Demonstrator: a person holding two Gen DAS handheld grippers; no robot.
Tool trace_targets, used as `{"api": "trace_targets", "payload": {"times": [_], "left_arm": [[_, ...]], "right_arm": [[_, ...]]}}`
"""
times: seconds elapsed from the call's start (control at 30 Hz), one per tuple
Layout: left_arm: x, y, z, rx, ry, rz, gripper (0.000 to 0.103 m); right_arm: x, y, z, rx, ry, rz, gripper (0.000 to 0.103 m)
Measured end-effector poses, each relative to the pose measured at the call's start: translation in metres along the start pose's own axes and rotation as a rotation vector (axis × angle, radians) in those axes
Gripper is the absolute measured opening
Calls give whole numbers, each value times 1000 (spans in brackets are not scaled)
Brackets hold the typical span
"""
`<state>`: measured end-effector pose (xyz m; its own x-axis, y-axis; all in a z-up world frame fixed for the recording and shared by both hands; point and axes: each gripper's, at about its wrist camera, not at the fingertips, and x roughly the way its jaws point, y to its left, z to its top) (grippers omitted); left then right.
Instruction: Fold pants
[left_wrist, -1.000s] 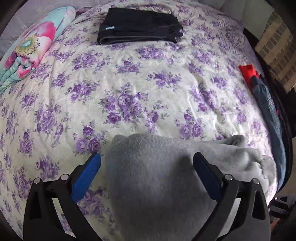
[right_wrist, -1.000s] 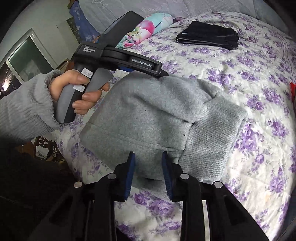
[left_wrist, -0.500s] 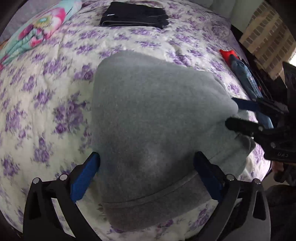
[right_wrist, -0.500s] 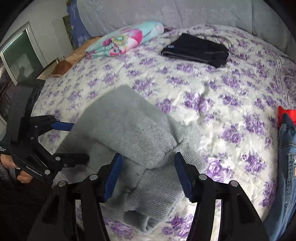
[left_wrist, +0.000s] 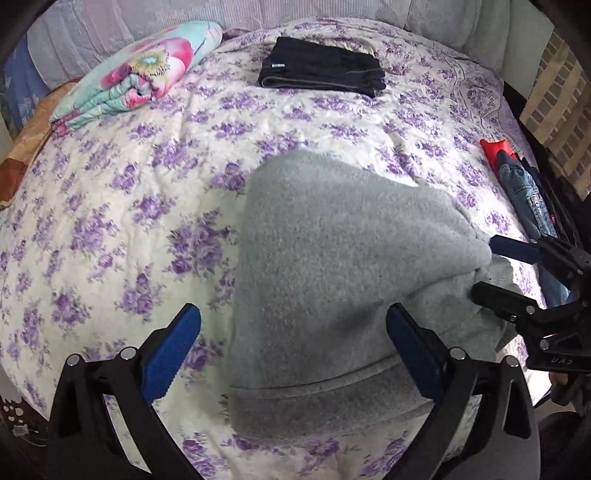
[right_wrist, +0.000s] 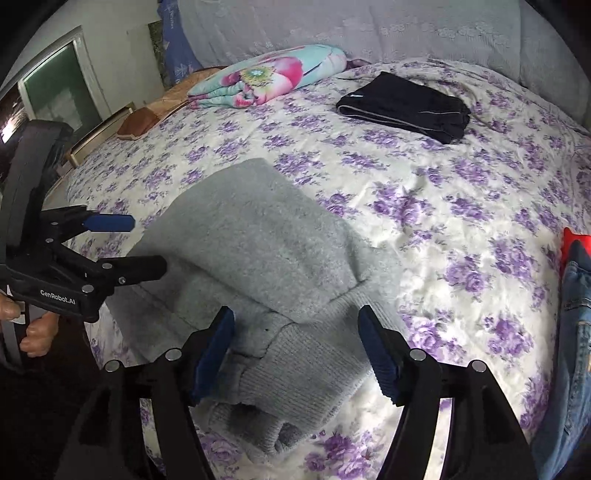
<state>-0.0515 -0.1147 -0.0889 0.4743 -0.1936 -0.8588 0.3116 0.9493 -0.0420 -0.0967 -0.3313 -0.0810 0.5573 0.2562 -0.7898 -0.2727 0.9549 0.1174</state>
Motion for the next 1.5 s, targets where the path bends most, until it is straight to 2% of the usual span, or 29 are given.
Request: {"api": "trace_targets", "payload": {"times": [0.07,0.17,0.3,0.5,0.63,0.83,1.2,1.27,1.37,1.5], "left_arm": [[-10,4,7,3,-24,25,98],[-21,11,13,24,-52,70,98],[-30,20,17,27,-62,86,98],[-40,26,15,45,-88,83,98],[-42,30,14,42,-89,79,98],[-44,34,12,39,-94,71,98],[-36,24,12,82,-66,24,98],[-31,21,11,95,-48,8,98],[-16,22,7,91,-3,-19,98],[6,38,0,17,81,-59,98]], "right_arm": [[-19,2,2,22,-51,-12,74],[-34,14,6,-9,-102,-67,81],[-24,31,5,-10,-73,-92,81],[13,33,-15,16,55,-126,82],[12,29,-19,53,48,-137,88],[-20,22,-16,119,-34,-145,88],[-55,-11,-32,358,-118,-134,89],[-61,-3,-31,338,-153,-112,89],[-60,23,-23,227,-160,-91,89],[-48,67,-20,56,-126,-11,89]]}}
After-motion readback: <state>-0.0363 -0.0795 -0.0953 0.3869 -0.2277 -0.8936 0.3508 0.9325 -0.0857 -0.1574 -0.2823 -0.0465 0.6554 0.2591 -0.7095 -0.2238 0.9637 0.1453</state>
